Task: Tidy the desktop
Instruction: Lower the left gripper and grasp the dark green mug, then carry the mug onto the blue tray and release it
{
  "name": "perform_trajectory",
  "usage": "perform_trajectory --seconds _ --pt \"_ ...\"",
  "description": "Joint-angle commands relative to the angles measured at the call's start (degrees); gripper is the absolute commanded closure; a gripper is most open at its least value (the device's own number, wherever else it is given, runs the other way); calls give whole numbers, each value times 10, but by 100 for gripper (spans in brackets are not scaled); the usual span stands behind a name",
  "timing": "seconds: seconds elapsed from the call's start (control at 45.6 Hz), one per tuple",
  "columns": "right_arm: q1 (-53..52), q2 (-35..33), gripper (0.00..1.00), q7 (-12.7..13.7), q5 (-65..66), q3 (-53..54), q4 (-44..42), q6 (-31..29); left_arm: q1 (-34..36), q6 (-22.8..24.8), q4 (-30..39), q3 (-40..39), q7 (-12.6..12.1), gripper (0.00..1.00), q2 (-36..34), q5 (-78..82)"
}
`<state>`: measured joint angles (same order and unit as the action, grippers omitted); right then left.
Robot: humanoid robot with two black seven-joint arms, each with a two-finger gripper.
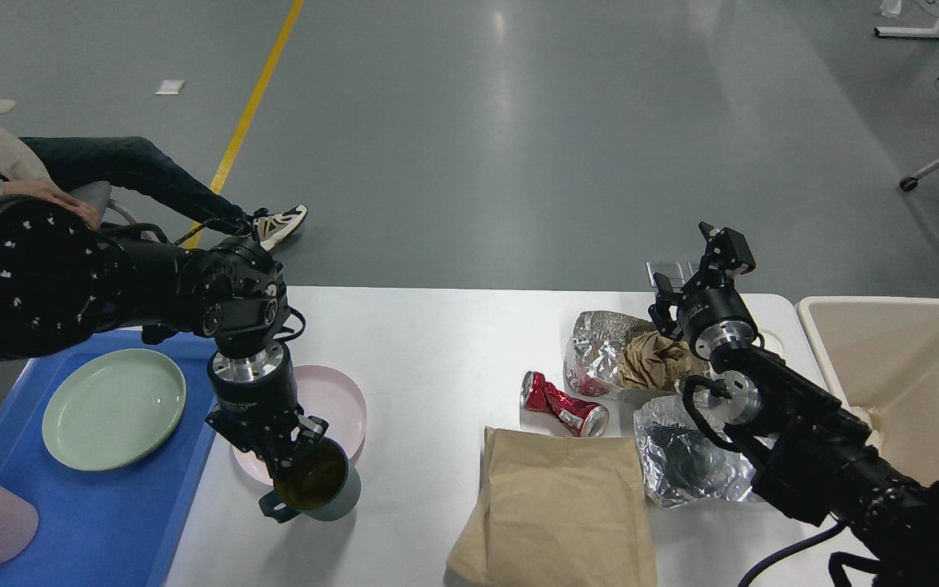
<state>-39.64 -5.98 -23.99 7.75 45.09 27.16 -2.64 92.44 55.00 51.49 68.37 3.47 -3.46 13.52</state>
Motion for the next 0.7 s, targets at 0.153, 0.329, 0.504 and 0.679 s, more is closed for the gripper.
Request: perform_trajectory --seconds 0.153,0.329,0.504,0.679 --pt "0 0 0 0 0 0 0 0 5 0 -1 -1 -1 100 -60 1" --pt "0 0 0 0 0 0 0 0 4 0 -16 13 0 100 -164 0" --pt "0 0 0 0 0 0 0 0 0 0 -40 28 1 100 -232 0" --pt "0 0 0 0 0 0 0 0 -5 0 -43 49 3 100 -257 0"
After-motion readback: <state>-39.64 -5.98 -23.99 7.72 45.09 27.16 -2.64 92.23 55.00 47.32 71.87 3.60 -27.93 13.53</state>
